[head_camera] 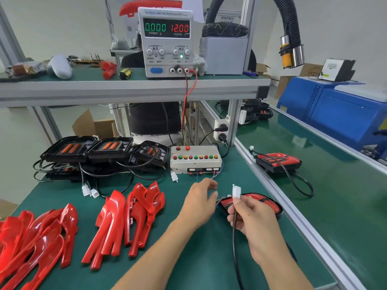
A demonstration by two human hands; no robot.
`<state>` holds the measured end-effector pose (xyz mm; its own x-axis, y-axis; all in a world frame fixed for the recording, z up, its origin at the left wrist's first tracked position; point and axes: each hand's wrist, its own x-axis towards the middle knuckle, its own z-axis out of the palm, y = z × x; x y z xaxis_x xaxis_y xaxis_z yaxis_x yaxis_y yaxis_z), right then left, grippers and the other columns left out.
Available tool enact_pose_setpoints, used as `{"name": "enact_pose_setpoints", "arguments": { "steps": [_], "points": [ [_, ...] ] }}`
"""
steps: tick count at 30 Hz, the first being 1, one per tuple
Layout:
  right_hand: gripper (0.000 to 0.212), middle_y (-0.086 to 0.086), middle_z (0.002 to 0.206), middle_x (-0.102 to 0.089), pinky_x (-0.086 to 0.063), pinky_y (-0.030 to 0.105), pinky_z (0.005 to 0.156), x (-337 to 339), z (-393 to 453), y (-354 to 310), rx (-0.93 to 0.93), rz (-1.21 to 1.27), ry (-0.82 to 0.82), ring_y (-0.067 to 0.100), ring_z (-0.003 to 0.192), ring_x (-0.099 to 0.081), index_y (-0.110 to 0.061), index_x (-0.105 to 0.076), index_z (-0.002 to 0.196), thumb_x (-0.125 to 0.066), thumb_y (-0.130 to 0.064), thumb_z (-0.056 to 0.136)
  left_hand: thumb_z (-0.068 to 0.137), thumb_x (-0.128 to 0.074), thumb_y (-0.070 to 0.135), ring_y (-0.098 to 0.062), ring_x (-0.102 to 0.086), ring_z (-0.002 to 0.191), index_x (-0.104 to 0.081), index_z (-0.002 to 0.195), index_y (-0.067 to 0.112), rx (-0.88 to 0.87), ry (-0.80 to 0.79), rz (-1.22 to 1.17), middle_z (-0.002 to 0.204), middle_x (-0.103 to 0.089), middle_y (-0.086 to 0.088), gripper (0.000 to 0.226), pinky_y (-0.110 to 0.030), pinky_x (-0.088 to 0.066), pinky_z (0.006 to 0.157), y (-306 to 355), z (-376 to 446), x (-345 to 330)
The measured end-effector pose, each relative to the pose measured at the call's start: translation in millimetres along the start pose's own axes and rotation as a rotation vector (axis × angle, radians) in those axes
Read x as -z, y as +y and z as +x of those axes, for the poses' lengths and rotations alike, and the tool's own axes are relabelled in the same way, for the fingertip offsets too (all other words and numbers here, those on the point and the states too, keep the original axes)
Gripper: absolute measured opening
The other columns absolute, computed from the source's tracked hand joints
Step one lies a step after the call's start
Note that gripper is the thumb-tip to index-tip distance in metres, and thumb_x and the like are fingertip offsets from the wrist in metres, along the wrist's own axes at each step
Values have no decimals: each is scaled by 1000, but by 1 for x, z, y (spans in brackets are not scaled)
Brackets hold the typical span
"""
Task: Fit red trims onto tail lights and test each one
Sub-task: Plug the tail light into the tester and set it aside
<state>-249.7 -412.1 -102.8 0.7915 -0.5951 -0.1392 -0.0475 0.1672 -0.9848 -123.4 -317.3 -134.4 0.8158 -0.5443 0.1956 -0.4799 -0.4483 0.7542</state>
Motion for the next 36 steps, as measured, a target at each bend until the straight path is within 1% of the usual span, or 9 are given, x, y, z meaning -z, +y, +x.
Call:
{"name": "enact_pose_setpoints", "arguments": {
  "steps": [4,7,11,15,18,22,25,30,36],
  "points": [
    [16,4,65,-60,-54,24,53,10,12,-8,-35,43,18,13,54,-59,-7,-64,103,-48,-5,105,101,-51,20,-29,-56,128,-53,139,16,72,-291,202,137,-63,-7,38,-36,-43,108,5,28,-18],
    [20,2,63,-51,-47,23,47,16,26,-14,-87,36,11,13,48,-52,-7,-56,90,-47,-9,107,102,-50,35,-29,-62,115,-62,130,16,159,-342,175,127,-66,-8,36,-30,-46,93,3,40,-20],
    [40,-8,53,-29,-24,26,45,14,43,-16,65,-328,-4,13,45,-25,-14,-42,70,-55,-32,103,96,-62,35,-16,-64,91,-74,109,19,176,-193,44,94,-68,3,24,-20,-45,73,-6,42,-12],
    [47,-11,51,-31,-26,27,50,6,60,-16,182,-646,-43,10,45,-28,1,-65,89,-52,-41,103,98,-62,26,0,-47,47,-71,87,21,152,-6,-208,62,-56,9,15,-15,-39,49,-12,43,3],
    [47,-6,62,-42,-31,30,56,1,70,-18,170,-792,-127,11,56,-39,-3,-68,100,-45,-44,106,100,-60,20,-4,-40,52,-68,85,16,132,28,-377,60,-51,9,18,-21,-35,55,-13,43,20],
    [50,-8,61,-36,-27,31,55,-3,82,-24,265,-923,-195,9,52,-34,-6,-67,98,-43,-49,105,102,-57,15,-14,-42,62,-66,85,21,90,0,-447,67,-51,0,20,-23,-36,59,-10,40,40],
    [39,-13,54,-40,-27,24,54,-5,85,-22,248,-821,-297,3,44,-37,-24,-69,91,-43,-50,105,102,-55,10,-17,-40,68,-66,90,19,36,-28,-456,75,-48,-9,19,-27,-35,64,-8,35,48],
    [36,-20,53,-50,-34,13,50,-3,83,-18,218,-670,-360,-6,45,-46,-26,-69,93,-44,-49,105,102,-55,9,-13,-37,64,-69,93,16,-8,-12,-421,70,-44,-6,18,-25,-33,59,-13,30,54],
    [34,-12,60,-40,-28,34,57,-1,83,-15,225,-699,-398,13,53,-31,-28,-70,93,-45,-47,105,101,-57,12,-14,-40,65,-70,91,24,-40,-38,-363,70,-49,-2,20,-26,-34,60,-20,29,57]
  ]
}}
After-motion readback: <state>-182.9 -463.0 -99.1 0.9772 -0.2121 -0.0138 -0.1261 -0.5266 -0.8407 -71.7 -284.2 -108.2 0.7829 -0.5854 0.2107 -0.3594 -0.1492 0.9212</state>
